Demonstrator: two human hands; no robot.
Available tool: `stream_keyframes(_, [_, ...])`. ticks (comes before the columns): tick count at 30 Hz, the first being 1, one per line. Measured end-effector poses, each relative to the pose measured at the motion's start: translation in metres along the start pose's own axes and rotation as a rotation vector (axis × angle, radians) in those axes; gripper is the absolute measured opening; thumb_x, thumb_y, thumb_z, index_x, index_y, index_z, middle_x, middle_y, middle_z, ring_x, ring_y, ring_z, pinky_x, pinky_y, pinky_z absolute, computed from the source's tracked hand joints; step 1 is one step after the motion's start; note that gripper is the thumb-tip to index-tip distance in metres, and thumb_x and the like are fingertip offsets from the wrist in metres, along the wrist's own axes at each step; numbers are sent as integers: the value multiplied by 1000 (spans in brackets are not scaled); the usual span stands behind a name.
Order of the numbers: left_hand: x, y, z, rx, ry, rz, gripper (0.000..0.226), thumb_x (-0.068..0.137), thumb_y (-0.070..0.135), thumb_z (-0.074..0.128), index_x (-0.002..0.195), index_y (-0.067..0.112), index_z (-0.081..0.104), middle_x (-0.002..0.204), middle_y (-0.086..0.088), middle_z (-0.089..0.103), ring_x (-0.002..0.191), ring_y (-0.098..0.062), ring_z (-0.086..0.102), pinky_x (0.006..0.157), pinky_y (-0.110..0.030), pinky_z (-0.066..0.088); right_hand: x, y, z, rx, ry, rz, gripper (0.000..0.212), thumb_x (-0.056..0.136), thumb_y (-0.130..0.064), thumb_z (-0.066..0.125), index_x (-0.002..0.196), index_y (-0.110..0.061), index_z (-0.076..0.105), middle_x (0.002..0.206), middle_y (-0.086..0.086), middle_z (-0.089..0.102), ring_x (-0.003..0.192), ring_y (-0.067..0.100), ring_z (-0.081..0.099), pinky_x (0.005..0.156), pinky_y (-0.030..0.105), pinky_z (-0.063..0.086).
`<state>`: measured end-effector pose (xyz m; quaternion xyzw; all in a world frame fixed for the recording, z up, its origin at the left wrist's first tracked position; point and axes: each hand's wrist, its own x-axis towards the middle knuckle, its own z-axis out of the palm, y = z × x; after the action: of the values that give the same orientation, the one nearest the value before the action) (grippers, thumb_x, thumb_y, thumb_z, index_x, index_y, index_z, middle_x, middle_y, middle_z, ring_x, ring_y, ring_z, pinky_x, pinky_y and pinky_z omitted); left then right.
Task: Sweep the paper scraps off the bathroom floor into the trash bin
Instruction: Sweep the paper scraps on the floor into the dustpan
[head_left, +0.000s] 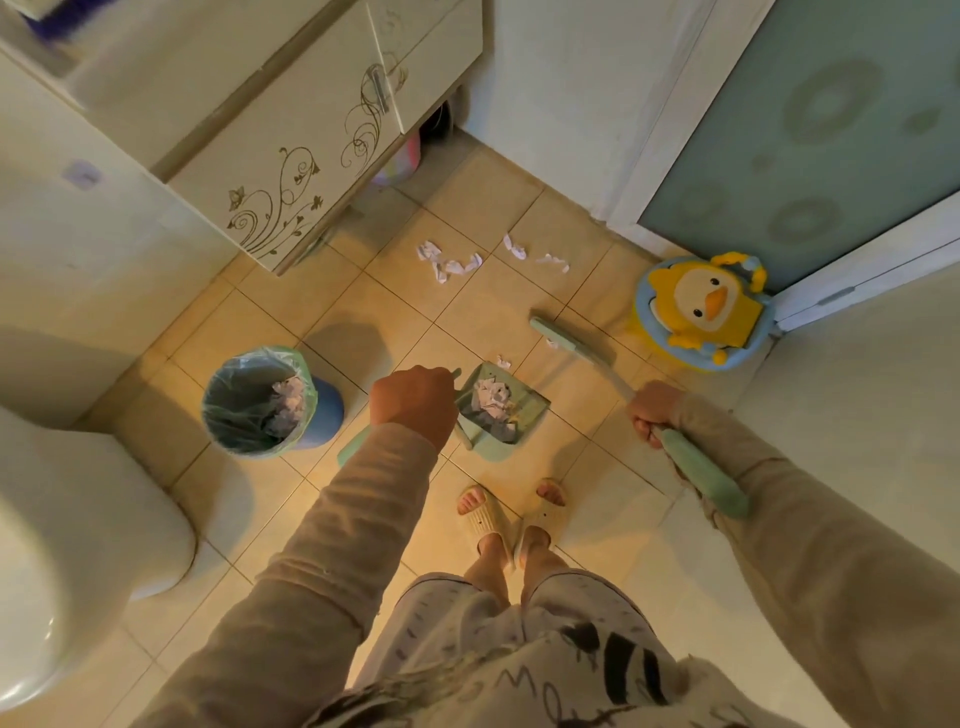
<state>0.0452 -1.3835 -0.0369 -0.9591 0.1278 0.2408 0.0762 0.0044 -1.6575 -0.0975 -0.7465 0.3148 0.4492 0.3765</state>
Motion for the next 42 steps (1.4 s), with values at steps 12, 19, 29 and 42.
stream_keyframes(12, [6,-3,-7,-32,-18,-9,23,93,31,56,109,16,65,92,-3,68,89,-25,67,78,-32,52,-36,42,-18,231,-202,113,18,92,5,36,82,-8,41,60,6,35,26,4,33,32,12,29])
stream_keyframes(19, [0,1,-6,-16,-9,-1,24,94,30,55,109,14,66,95,-4,69,90,-26,67,78,-32,51,-25,11,-8,55,-70,30,23,90,7,38,70,-4,40,59,9,38,31,11,39,31,11,32])
stream_keyframes(29, [5,-2,-4,-23,13,-1,22,94,30,56,107,15,66,91,-5,69,86,-26,67,73,-31,50,-6,13,37,-71,6,33,26,87,0,48,65,-11,43,61,7,48,41,14,49,27,13,37])
stream_keyframes(42, [5,-28,-1,-49,25,-32,24,92,35,56,110,20,63,96,-1,68,91,-22,66,75,-29,49,-81,65,32,577,-181,125,22,94,5,31,78,-7,41,53,4,38,27,5,33,30,13,29])
